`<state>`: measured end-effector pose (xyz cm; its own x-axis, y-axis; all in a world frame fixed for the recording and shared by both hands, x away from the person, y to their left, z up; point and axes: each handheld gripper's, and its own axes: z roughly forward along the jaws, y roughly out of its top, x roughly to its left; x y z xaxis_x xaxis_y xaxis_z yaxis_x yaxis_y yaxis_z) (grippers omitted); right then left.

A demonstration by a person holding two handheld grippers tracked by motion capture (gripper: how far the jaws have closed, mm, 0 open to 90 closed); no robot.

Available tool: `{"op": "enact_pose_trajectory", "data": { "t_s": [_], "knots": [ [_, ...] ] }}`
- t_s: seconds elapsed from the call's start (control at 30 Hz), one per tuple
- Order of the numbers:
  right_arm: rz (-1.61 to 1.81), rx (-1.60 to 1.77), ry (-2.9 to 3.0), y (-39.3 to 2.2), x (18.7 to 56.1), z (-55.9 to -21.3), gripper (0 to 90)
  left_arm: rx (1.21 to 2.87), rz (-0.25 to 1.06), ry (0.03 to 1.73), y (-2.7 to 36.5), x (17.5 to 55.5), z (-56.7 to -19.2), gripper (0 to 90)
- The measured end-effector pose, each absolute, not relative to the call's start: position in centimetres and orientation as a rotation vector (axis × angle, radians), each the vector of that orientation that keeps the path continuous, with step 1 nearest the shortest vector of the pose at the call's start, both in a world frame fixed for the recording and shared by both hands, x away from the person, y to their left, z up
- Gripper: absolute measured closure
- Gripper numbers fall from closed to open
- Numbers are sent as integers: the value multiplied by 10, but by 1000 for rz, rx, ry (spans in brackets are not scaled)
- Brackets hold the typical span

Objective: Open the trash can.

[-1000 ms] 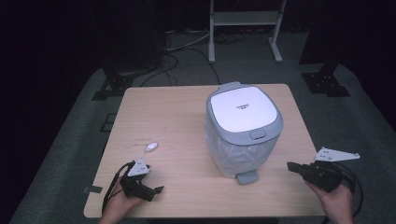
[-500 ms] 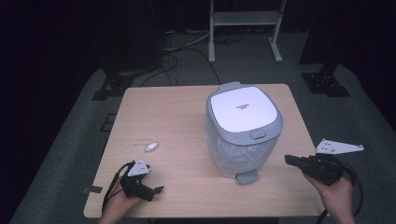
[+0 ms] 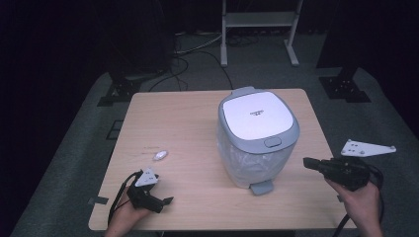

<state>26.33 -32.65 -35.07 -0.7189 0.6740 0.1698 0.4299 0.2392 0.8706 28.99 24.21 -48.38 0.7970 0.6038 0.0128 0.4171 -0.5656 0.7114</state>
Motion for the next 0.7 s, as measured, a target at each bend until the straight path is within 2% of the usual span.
{"op": "enact_pose_trajectory", "data": {
  "t_s": [0.7],
  "knots": [
    [1582, 891, 2249, -321, 254, -291, 896, 2251, 331, 750, 242, 290, -484, 0]
  ]
}}
